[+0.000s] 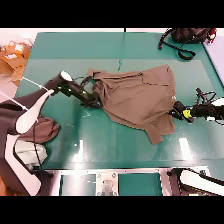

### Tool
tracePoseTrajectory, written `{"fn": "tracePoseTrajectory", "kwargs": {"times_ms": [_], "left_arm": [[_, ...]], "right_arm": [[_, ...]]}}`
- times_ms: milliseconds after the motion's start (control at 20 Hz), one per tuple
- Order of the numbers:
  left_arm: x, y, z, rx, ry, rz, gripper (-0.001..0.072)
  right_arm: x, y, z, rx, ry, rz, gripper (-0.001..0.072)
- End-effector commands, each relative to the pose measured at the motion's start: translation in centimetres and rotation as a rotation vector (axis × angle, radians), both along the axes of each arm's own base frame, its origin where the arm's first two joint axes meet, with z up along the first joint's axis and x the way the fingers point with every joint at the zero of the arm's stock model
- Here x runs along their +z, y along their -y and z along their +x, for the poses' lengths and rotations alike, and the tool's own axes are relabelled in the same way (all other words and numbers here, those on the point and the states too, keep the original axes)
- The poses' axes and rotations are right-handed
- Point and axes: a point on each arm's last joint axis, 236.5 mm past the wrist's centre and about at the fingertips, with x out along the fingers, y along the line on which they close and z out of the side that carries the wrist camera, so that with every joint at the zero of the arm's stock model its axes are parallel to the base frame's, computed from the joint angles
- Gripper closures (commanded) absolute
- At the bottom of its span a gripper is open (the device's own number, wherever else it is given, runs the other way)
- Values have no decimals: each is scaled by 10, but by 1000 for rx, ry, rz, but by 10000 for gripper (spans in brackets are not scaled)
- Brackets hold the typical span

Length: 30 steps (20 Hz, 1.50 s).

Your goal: Fold the shirts.

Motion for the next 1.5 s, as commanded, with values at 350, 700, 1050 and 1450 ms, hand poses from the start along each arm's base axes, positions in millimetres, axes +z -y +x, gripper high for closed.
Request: {"fn": "tracePoseTrajectory", "kwargs": {"times_ms": [350,700,1050,1450], "left_arm": [[5,30,2,-14,85,39,684],[247,-5,36,-82,680,116,684],[514,-41,-72,-13,1261,-49,684],[548,-63,-126,-5,1358,-55,683]], "right_arm": [[22,-1,22,22,85,8,696],[260,-12,58,97,617,-117,696],[564,-24,-55,-21,1316,-593,697],[604,-19,-85,-77,1399,-708,696]]}}
